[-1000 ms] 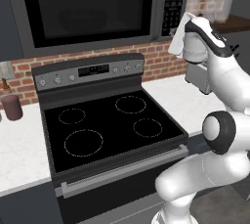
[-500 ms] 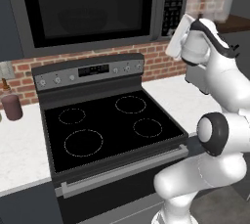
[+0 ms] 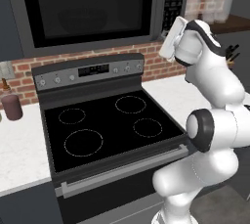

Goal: Pick the bell pepper from the sink and place it in the bowl. Then pick the bowl and place it in the microwave. Then close the microwave door and press the start button.

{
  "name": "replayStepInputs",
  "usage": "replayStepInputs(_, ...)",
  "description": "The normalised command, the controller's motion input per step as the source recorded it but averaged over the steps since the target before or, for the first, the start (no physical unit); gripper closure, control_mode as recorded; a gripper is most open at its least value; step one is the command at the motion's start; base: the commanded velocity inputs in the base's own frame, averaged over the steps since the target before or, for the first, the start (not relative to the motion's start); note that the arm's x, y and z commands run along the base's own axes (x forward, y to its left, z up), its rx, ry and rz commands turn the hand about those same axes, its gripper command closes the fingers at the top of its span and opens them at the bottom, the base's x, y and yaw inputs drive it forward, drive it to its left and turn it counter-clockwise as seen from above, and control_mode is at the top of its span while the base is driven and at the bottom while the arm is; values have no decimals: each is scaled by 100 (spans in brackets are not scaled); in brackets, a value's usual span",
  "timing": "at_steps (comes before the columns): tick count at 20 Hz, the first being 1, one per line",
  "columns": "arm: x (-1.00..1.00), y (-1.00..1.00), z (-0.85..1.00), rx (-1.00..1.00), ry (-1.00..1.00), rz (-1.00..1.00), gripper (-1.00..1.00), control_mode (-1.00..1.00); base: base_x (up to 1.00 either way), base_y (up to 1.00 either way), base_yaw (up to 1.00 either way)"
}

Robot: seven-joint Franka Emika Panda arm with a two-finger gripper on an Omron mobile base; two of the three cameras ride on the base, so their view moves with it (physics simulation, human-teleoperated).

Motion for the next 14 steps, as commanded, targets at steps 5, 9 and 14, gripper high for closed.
replayStepInputs(5,42,-6,0,0,1,3,100,-100,0,0,0)
replayStepInputs(9,1,-24,1,0,0,4,100,-100,0,0,0)
replayStepInputs(14,-2,-27,11,0,0,5,100,-100,0,0,0)
